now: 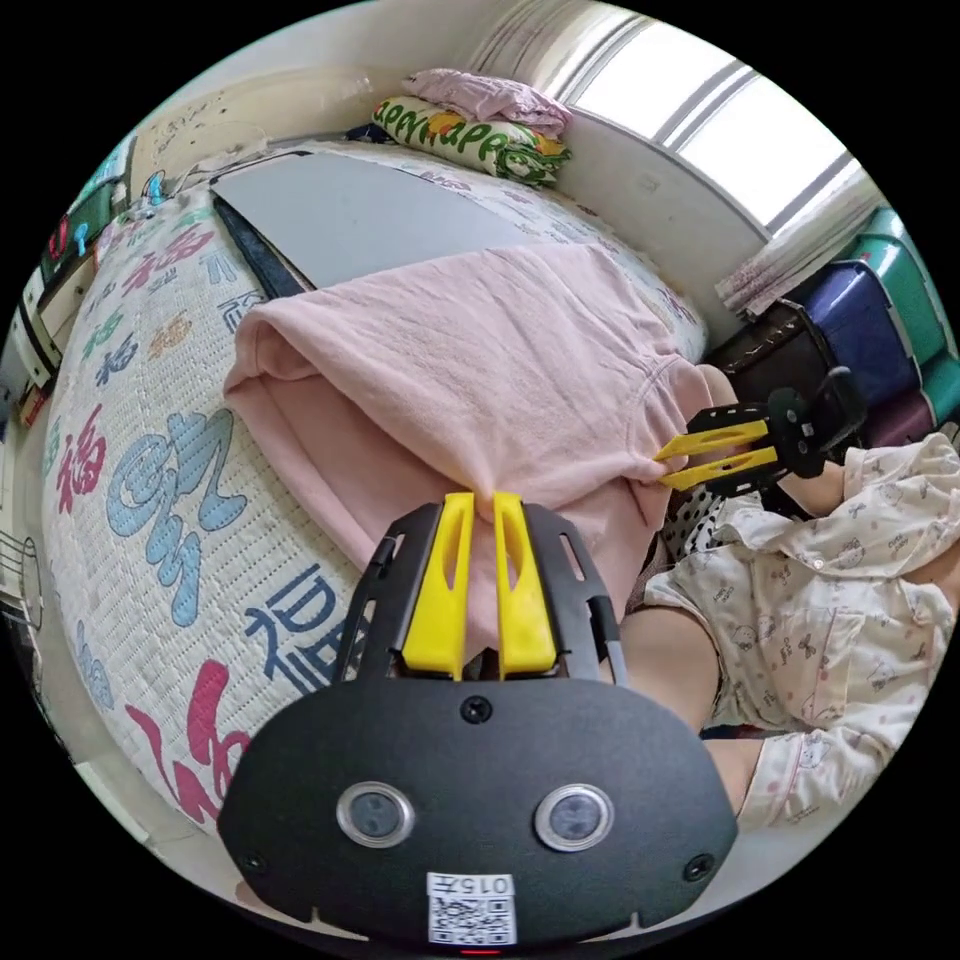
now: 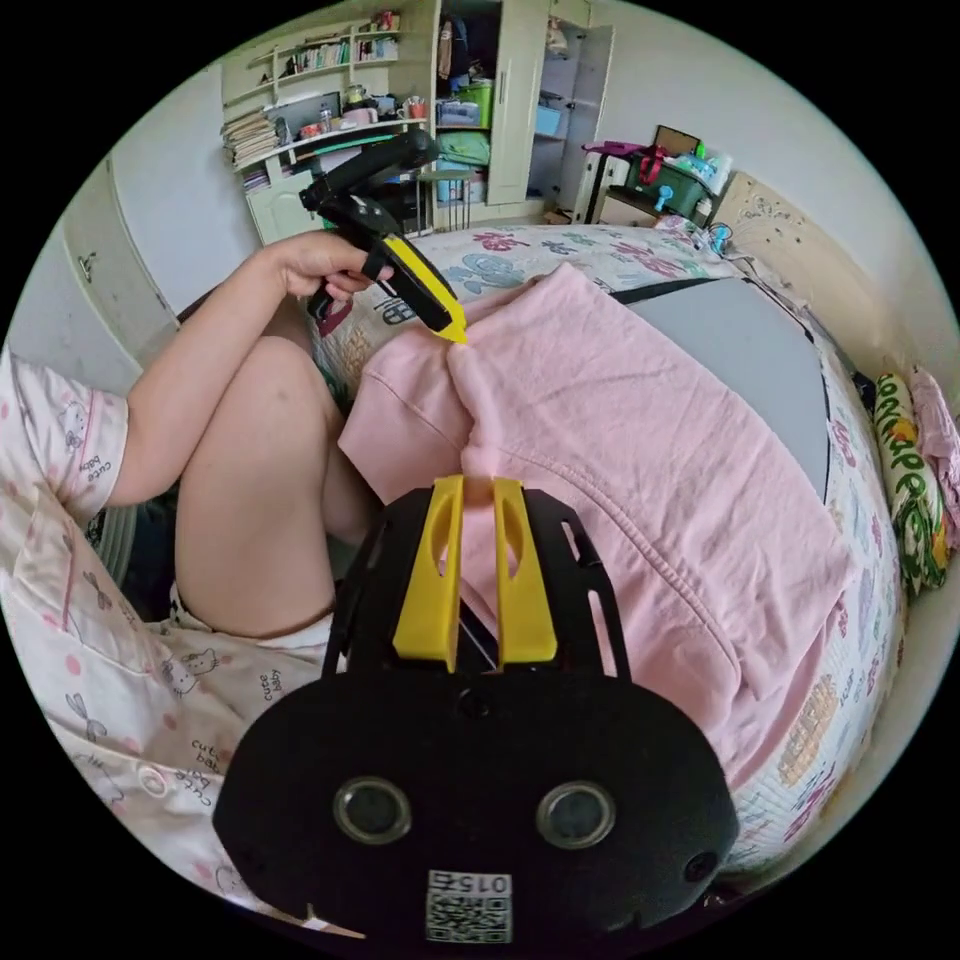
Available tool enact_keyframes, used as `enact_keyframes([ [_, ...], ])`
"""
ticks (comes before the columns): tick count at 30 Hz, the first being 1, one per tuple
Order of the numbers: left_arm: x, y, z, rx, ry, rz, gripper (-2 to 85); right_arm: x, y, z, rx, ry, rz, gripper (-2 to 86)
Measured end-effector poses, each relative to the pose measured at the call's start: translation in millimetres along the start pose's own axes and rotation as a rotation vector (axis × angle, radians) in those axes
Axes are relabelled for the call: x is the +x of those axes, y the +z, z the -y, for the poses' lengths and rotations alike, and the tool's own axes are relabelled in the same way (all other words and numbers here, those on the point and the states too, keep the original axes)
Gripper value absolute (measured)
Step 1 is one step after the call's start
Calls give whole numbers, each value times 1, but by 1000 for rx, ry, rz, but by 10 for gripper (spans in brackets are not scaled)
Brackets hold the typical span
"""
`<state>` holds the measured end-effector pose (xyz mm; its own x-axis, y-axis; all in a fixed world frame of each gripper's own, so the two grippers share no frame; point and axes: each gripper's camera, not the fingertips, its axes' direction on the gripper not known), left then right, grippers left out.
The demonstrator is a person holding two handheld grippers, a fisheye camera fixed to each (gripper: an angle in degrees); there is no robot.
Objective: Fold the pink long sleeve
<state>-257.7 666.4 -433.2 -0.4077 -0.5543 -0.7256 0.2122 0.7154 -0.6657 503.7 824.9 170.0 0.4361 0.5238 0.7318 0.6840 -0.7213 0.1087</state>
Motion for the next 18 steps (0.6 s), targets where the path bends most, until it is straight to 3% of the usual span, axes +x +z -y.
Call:
enact_keyframes([
  [4,46,-94,-5,167,28,16,47,62,-102,12,122,162,79,91],
  [7,125,-136,8,314,129,-14,50,132,-177,13,225,371,-5,76],
  [11,261,-112,58,340,327,16,55,241,-227,9,293,737,33,67],
  [13,301,-96,79,424,317,-39,56,268,-238,11,343,843,81,82],
  [16,355,-63,129,402,323,-207,66,283,-255,32,401,890,86,89],
  [18,384,-47,159,359,314,-203,77,290,-260,51,396,895,129,88],
])
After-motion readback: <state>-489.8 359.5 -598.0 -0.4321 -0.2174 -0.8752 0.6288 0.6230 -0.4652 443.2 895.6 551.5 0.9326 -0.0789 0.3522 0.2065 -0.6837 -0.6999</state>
